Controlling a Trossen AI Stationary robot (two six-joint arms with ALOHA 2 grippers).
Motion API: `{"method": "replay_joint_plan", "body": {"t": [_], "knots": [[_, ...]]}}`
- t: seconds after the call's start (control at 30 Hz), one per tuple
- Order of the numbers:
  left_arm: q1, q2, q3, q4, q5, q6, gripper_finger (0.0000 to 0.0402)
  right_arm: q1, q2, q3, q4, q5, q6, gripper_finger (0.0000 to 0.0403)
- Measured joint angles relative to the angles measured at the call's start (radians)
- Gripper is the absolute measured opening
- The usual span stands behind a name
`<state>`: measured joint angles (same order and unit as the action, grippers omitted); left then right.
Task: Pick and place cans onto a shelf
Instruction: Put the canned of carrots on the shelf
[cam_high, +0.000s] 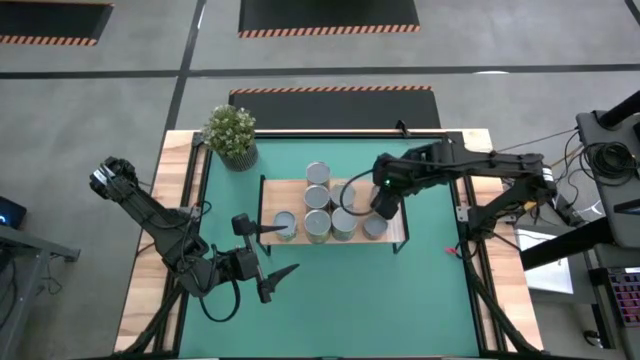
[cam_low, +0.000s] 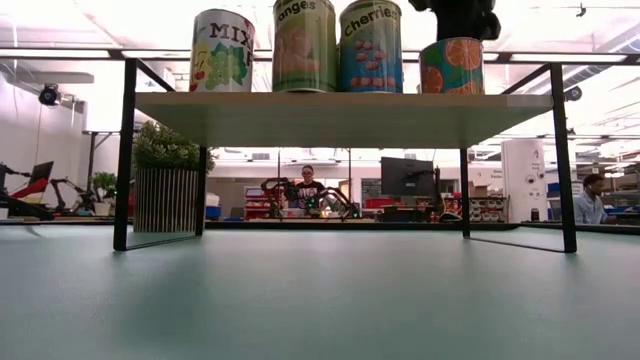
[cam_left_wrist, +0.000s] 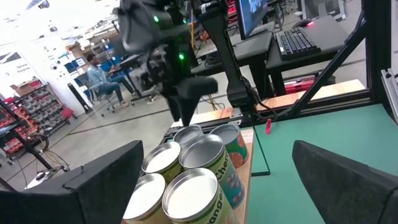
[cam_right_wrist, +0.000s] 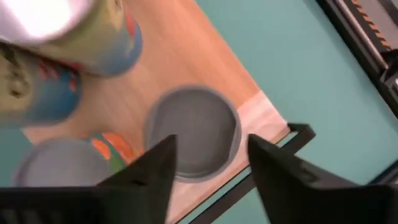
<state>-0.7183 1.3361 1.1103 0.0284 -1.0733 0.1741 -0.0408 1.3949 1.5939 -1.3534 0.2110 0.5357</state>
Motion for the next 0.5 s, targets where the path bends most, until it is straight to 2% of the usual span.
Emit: {"method": "replay_joint_plan", "body": {"t": [0.17, 0.3, 0.5], "knots": [[0.0, 0.0, 0.0, 0.0, 0.0, 0.0, 0.0393, 0.012, 0.003, -0.069, 0.028, 0.065, 0.009, 0.0078], [0.0, 0.0, 0.0, 0.0, 0.0, 0.0, 0.0393, 0.013, 0.014, -0.104, 0.068, 0.068, -0.009, 0.0019], [0.0, 0.0, 0.0, 0.0, 0.0, 0.0, 0.0393, 0.013, 0.013, -0.143, 0.13, 0.062, -0.013, 0.0013]]}}
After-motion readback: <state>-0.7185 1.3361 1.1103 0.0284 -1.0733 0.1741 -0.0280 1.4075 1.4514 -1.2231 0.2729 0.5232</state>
